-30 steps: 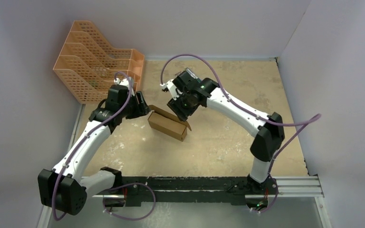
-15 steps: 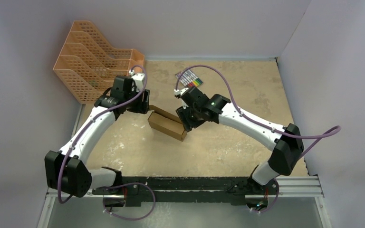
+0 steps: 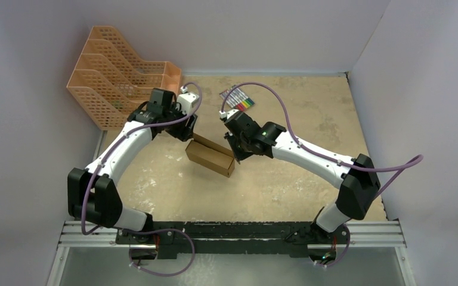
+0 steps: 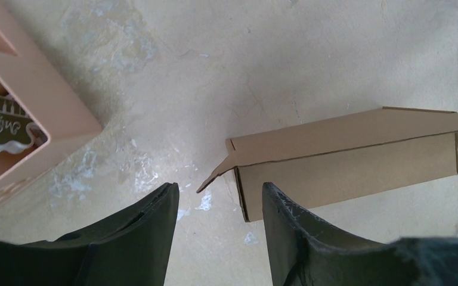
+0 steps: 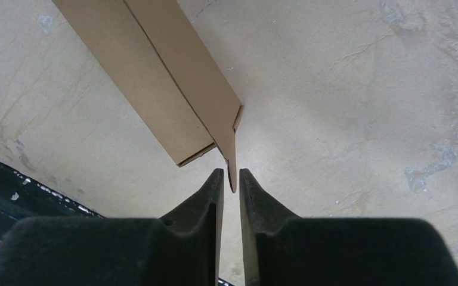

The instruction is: Fold the paper box

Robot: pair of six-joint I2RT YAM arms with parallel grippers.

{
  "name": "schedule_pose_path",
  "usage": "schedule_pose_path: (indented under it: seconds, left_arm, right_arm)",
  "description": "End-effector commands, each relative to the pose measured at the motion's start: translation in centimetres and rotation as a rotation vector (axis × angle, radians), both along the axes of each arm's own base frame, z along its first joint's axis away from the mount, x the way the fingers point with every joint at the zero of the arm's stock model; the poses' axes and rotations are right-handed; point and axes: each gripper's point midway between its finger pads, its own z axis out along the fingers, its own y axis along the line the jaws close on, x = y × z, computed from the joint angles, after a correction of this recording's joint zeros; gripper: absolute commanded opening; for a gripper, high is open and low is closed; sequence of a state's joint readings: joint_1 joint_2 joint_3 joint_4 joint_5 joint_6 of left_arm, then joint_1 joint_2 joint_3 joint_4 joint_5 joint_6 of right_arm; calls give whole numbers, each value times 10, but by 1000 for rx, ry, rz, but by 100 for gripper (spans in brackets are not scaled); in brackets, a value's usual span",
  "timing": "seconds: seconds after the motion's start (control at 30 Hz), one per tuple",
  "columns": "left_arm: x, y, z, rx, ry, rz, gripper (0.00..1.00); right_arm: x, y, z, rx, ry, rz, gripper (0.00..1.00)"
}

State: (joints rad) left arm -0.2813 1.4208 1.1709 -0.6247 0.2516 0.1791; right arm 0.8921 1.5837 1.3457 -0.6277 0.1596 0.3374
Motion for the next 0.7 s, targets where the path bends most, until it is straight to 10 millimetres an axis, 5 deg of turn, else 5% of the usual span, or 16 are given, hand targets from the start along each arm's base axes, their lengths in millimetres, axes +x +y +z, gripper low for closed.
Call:
schedule_pose_path:
  seconds: [0.0, 0.23, 0.53, 0.67]
  left_arm:
    - [6, -16, 12, -42, -31, -127, 52]
    - [9, -12, -1, -4, 0, -129, 47]
    - [-7, -26, 5, -94, 34, -164, 12]
    - [-15, -29, 12, -144, 30, -135, 6]
  right_arm:
    - [6, 2, -1, 6, -21, -24, 16]
    - [3, 3, -4, 11, -13, -11, 4]
    - [7, -2, -1, -33, -35, 9, 0]
    - [13, -1, 2, -49, -56, 14, 0]
